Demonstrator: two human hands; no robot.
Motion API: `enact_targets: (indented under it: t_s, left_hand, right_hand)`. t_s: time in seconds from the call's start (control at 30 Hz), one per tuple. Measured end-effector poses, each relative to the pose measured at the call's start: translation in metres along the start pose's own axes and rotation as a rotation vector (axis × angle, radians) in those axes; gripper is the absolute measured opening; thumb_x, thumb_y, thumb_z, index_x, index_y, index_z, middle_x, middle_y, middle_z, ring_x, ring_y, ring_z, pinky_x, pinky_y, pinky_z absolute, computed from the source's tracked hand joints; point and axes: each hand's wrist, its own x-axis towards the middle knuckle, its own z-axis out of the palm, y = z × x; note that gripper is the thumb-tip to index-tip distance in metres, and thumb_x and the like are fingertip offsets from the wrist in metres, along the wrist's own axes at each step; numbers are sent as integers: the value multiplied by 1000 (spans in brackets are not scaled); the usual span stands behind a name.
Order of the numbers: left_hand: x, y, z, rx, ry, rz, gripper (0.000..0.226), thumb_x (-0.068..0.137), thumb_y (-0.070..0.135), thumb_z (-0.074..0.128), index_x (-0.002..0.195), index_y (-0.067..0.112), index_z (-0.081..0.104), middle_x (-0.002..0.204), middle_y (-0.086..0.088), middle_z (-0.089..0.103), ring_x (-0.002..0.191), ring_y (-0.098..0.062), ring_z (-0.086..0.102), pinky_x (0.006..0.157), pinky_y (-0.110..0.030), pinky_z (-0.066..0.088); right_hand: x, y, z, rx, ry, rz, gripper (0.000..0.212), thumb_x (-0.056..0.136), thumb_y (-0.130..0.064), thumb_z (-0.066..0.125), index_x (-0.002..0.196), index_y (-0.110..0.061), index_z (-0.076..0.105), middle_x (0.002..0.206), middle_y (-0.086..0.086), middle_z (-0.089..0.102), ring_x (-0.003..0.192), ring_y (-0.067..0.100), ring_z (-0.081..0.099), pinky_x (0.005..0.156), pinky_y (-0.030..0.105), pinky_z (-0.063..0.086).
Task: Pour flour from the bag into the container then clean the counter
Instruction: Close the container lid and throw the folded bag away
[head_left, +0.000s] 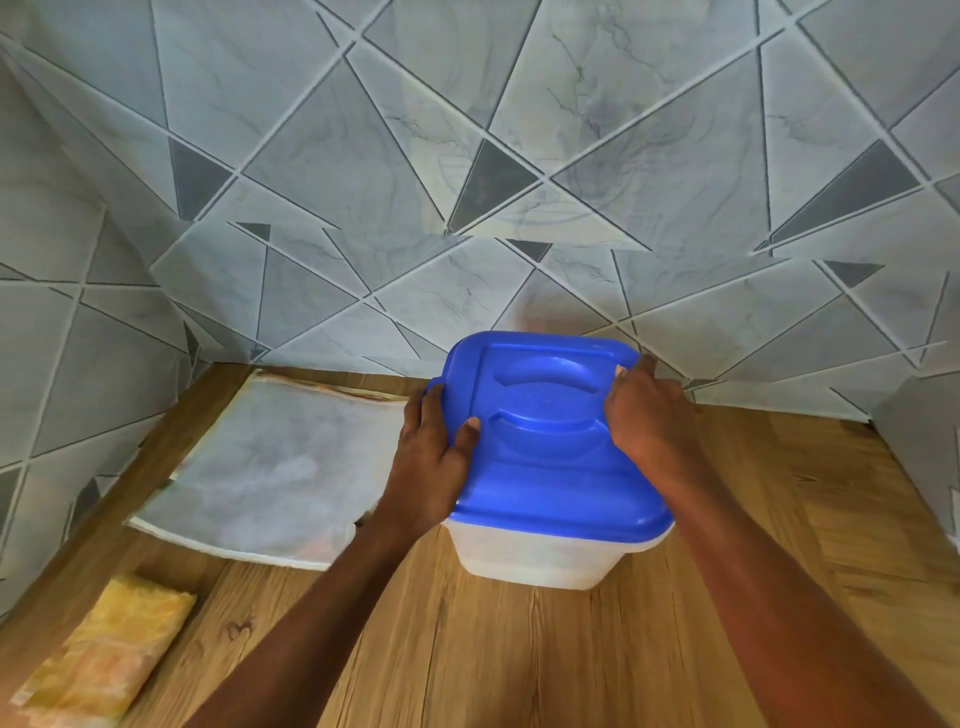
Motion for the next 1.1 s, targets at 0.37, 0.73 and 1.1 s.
enact_targets:
  t_s: [0.37, 0.73, 1.1]
  left_hand:
    - [3, 12, -16, -721, -70, -628, 51, 67, 36, 90, 104, 15, 61, 98, -9, 76, 83, -27, 76, 61, -32, 59]
    - [18, 14, -12, -248, 209, -381, 63, 65, 56, 86, 103, 9, 69, 98, -2, 71, 90, -23, 69, 68, -27, 47]
    - [19, 17, -7, 130, 204, -160, 48, 87, 54, 67, 77, 9, 54, 72, -6, 55, 84, -35, 61, 76, -42, 48]
  right_hand:
    - [-12, 2, -6, 123, 31, 81, 64, 107, -40, 34, 145, 11, 32, 132, 35, 55, 121, 50, 55, 97, 50, 45]
    - [-10, 12, -2, 263, 16, 141, 78, 102, -54, 38, 147, 10, 32, 139, 31, 52, 128, 46, 51, 100, 50, 44]
    - [-10, 16, -1, 294, 47, 181, 70, 98, -59, 43, 132, 1, 53, 132, 26, 57, 122, 43, 54, 95, 47, 46]
